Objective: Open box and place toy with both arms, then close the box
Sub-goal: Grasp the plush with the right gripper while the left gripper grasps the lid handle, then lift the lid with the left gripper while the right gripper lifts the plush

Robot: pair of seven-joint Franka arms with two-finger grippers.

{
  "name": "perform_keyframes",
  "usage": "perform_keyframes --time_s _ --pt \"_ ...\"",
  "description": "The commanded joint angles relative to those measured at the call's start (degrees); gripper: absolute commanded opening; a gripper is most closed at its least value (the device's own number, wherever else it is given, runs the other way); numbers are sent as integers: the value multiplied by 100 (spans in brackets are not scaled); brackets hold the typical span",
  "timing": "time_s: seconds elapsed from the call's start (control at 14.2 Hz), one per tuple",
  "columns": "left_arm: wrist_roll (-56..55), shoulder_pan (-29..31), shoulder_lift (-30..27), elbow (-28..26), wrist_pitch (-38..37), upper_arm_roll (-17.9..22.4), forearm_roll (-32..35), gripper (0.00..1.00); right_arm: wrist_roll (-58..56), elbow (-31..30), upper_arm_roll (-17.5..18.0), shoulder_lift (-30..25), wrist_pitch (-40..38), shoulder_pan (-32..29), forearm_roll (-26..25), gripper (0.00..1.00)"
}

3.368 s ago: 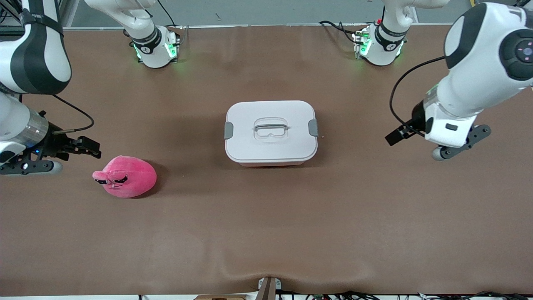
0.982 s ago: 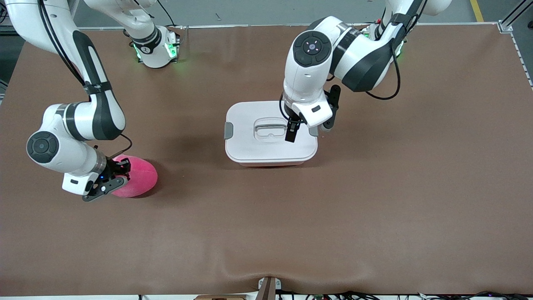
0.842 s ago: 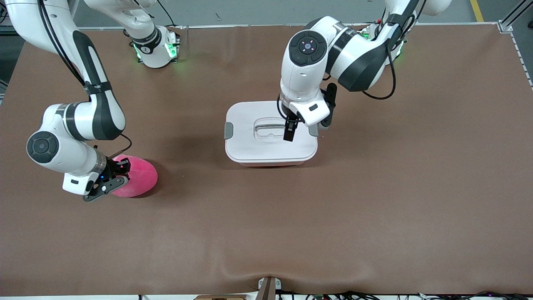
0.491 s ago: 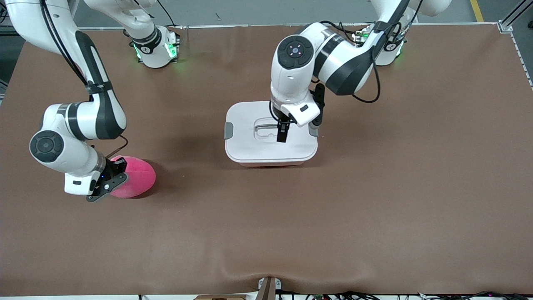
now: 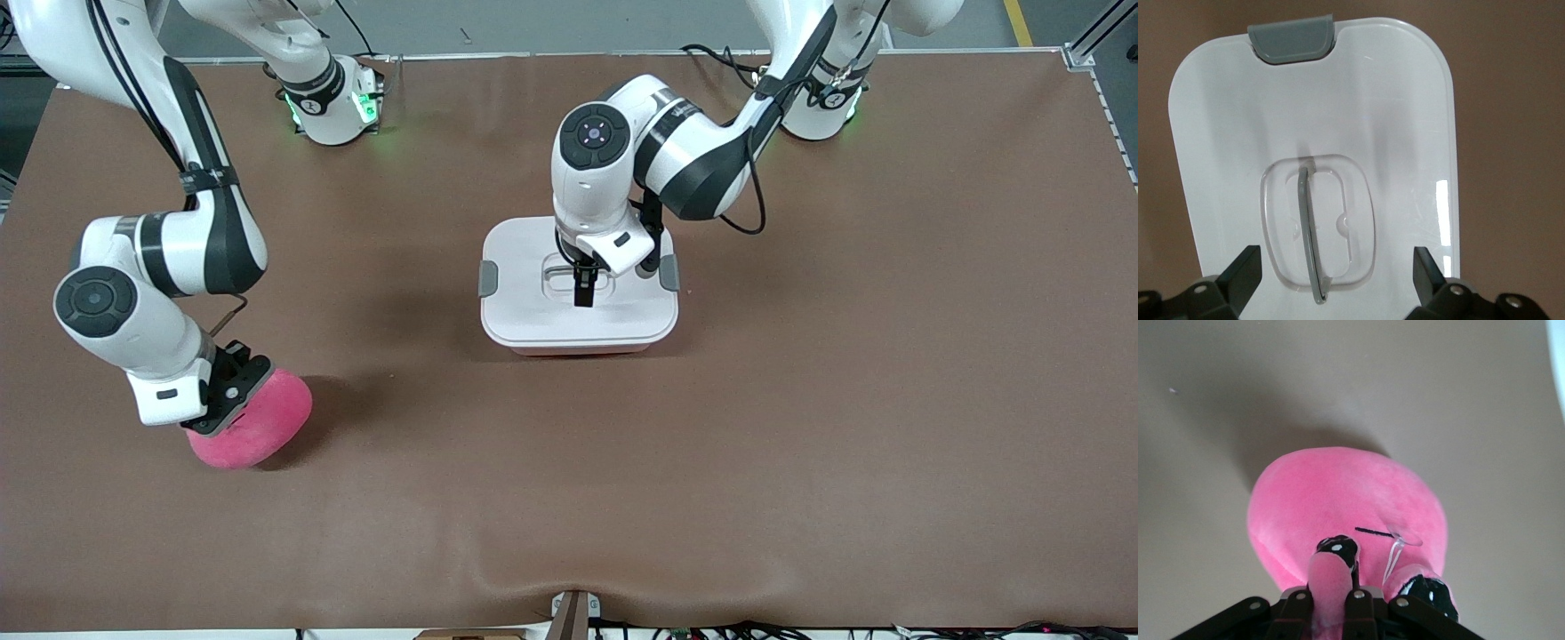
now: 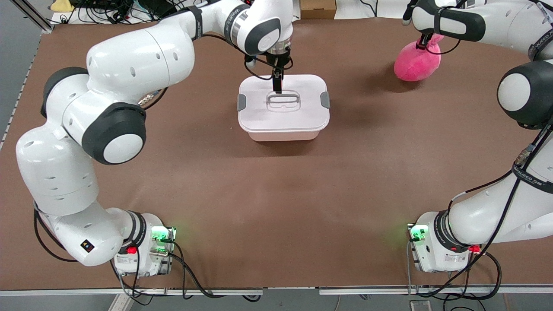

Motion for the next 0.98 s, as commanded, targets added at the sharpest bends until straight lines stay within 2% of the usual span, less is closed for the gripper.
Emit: perform_keyframes --time_s 0.0,0.28,0.49,0.56,0.63,0.7,0.84,0.91 --pt "-184 -115 -44 -289 289 51 6 100 -604 318 -23 -127 -112 33 -331 0" --pt "-386 -168 -44 -518 465 59 75 100 -1256 705 -23 -110 -112 42 -543 0" --pt "-536 -221 -52 -746 693 59 234 99 -1336 846 -23 -110 -165 16 -543 0" --pt "-580 -221 -52 -764 711 59 234 86 -1336 864 -32 -110 -165 -2 -552 0" --pt "-580 -221 -52 -756 720 59 234 60 -1345 864 -32 -110 -165 -2 -604 0" --pt "-606 -221 -70 -747 720 51 234 47 -1345 864 -32 -101 -165 -2 -665 0" --pt "-720 -221 -88 -721 720 51 234 29 -1353 864 -32 -101 -165 33 -666 0" --pt "-747 -221 -96 -712 720 51 234 24 -1371 864 -32 -101 -165 33 -666 0"
